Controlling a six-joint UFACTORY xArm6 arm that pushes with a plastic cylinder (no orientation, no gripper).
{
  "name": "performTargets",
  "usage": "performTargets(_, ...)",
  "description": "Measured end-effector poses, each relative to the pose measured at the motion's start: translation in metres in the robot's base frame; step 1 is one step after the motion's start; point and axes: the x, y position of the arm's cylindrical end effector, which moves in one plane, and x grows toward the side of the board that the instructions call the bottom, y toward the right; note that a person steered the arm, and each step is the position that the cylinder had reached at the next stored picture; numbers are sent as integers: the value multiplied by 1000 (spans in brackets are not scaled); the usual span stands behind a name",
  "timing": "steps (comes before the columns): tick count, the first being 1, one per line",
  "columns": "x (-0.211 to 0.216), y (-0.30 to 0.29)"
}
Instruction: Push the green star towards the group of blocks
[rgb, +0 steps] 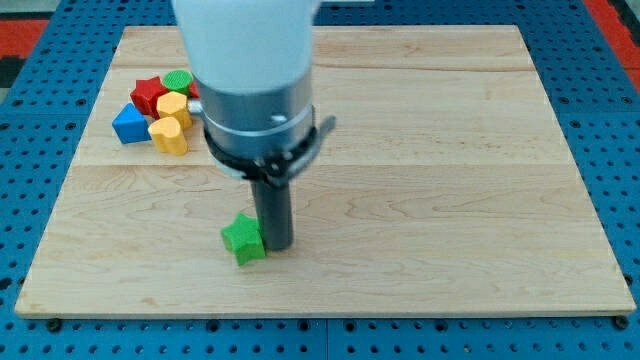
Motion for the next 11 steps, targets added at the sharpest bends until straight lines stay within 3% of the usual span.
performTargets(1,-20,-10)
performTargets(2,15,22)
performTargets(3,40,5)
performTargets(4,36,-23)
performTargets(6,-20,-40)
performTargets(9,-42,-87)
performTargets(10,-80,-87)
performTargets(11,-90,-84)
